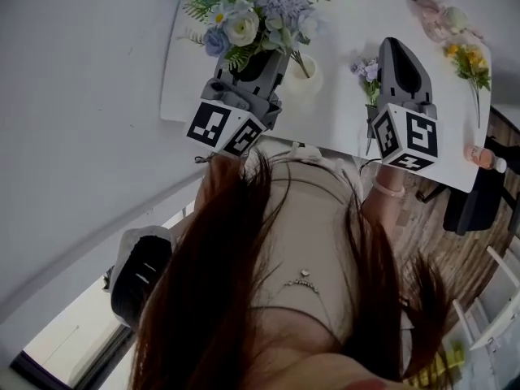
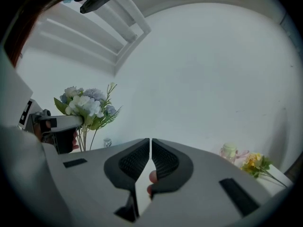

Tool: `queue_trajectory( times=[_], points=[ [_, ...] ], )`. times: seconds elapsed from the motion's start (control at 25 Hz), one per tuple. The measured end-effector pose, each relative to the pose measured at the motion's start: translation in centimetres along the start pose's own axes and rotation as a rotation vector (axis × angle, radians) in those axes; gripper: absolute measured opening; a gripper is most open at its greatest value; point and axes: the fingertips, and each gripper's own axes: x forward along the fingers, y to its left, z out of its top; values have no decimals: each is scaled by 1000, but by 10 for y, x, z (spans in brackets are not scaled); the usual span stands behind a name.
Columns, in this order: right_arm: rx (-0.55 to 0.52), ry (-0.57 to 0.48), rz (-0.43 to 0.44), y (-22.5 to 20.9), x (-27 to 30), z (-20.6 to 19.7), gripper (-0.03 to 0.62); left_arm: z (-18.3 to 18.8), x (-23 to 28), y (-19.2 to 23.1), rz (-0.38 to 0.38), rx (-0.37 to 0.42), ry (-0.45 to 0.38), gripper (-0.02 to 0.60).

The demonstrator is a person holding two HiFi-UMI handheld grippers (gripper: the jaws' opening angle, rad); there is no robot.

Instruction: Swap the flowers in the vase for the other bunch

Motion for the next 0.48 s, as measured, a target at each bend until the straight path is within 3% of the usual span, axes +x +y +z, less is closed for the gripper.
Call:
queue_trajectory(
  times=[0.48],
  points=[
    [34,-13,-64,15,5,0,34,35,-3,9,-93,-13,-50,100]
  ],
)
